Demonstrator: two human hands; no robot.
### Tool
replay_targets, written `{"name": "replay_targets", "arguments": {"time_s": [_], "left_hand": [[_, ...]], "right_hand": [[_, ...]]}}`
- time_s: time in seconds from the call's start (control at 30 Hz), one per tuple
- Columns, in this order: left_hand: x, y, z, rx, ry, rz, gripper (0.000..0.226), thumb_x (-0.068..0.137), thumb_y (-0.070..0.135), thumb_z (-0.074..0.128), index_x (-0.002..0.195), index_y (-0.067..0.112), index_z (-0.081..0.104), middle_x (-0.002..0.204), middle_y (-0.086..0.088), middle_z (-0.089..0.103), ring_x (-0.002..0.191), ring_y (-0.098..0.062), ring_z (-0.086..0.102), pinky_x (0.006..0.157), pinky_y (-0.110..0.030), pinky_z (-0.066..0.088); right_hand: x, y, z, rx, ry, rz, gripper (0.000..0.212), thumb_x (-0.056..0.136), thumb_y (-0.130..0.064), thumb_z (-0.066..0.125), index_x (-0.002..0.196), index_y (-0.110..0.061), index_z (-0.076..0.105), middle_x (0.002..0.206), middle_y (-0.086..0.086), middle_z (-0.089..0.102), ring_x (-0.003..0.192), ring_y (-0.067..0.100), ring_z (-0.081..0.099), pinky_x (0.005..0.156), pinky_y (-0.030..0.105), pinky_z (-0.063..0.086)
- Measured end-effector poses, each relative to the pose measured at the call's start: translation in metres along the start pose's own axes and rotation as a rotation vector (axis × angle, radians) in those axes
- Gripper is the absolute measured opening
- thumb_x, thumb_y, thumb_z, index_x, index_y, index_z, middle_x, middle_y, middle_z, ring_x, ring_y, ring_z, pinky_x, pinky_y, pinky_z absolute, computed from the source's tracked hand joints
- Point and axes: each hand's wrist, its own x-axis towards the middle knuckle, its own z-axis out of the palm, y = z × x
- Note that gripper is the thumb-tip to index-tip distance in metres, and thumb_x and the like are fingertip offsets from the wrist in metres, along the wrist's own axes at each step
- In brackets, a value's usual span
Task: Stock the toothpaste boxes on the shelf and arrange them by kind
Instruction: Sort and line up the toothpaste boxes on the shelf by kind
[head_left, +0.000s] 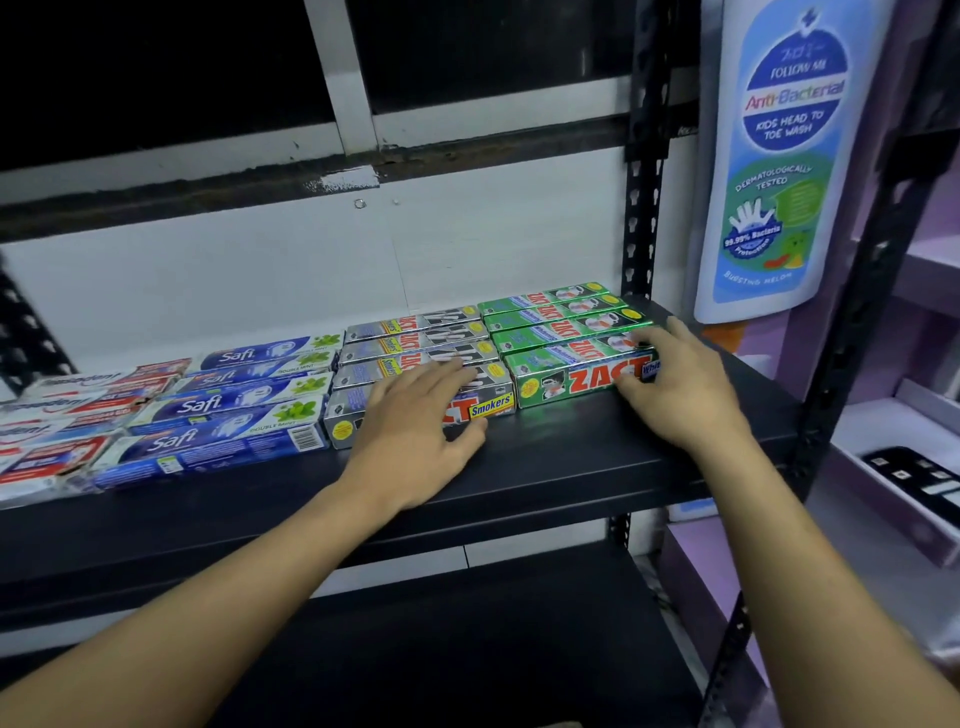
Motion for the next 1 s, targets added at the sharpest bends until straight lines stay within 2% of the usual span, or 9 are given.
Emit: {"name": "replay_targets", "arguments": {"time_s": [0.13,0.33,0.47,0.6,0.73,0.83,1.0], "left_hand": [[0.0,-0.002,0.001,-0.017,0.017,-0.007,0.063,0.092,0.056,0.031,0.149,0.031,0.041,0.157,0.011,0.036,0.147,-0.012,0.027,0.12,-0.037,0.013],[0.001,-0.005,0.002,-0.026,0.019,-0.004,0.047,0.104,0.037,0.041,0.15,0.028,0.04,0.158,0.009,0.035,0.148,-0.013,0.024,0.118,-0.033,0.009],[0.001,-0.006,0.004,-0.021,0.024,-0.003,0.046,0.105,0.035,0.042,0.15,0.029,0.039,0.159,0.011,0.034,0.148,-0.013,0.024,0.118,-0.032,0.008],[0.001,-0.005,0.004,-0.033,0.033,-0.007,0.046,0.104,0.034,0.044,0.149,0.027,0.042,0.158,0.009,0.036,0.148,-0.014,0.027,0.118,-0.035,0.011],[0.0,-0.001,0.002,-0.013,0.066,0.043,0.052,0.099,0.044,0.038,0.149,0.03,0.041,0.158,0.011,0.036,0.147,-0.014,0.026,0.119,-0.035,0.008],[0.007,0.005,0.001,0.03,0.066,0.089,0.063,0.091,0.058,0.036,0.149,0.036,0.039,0.159,0.014,0.032,0.148,-0.013,0.023,0.12,-0.037,0.006],[0.031,0.027,0.005,-0.033,0.139,0.047,0.061,0.088,0.066,0.037,0.141,0.04,0.05,0.156,0.013,0.039,0.145,-0.015,0.03,0.118,-0.039,0.007]], "right_hand": [[0.001,0.0,0.0,-0.013,0.002,0.005,0.054,0.09,-0.034,0.068,0.14,-0.026,0.049,0.157,0.001,0.03,0.136,0.029,0.041,0.104,0.049,0.042],[0.0,-0.002,-0.003,0.009,0.053,-0.023,0.044,0.089,-0.024,0.07,0.131,-0.019,0.056,0.134,-0.001,0.05,0.12,0.026,0.052,0.096,0.043,0.048],[0.001,-0.002,-0.002,0.025,0.077,-0.012,0.035,0.09,-0.017,0.069,0.123,-0.02,0.059,0.127,0.0,0.054,0.115,0.026,0.053,0.093,0.043,0.049],[0.002,-0.003,-0.003,0.034,0.08,0.019,0.035,0.089,-0.01,0.068,0.121,-0.021,0.059,0.125,0.001,0.055,0.113,0.025,0.054,0.091,0.042,0.05],[0.001,-0.002,-0.002,0.039,0.084,0.015,0.036,0.09,-0.008,0.065,0.122,-0.021,0.059,0.127,0.001,0.054,0.115,0.026,0.054,0.091,0.044,0.051],[0.001,0.0,-0.002,0.04,0.103,0.017,0.041,0.089,-0.01,0.063,0.129,-0.021,0.057,0.138,0.003,0.048,0.125,0.03,0.05,0.098,0.045,0.049],[0.0,0.001,-0.003,0.085,0.132,-0.007,0.05,0.088,-0.013,0.065,0.137,-0.017,0.054,0.132,0.002,0.055,0.115,0.027,0.055,0.096,0.04,0.049]]}}
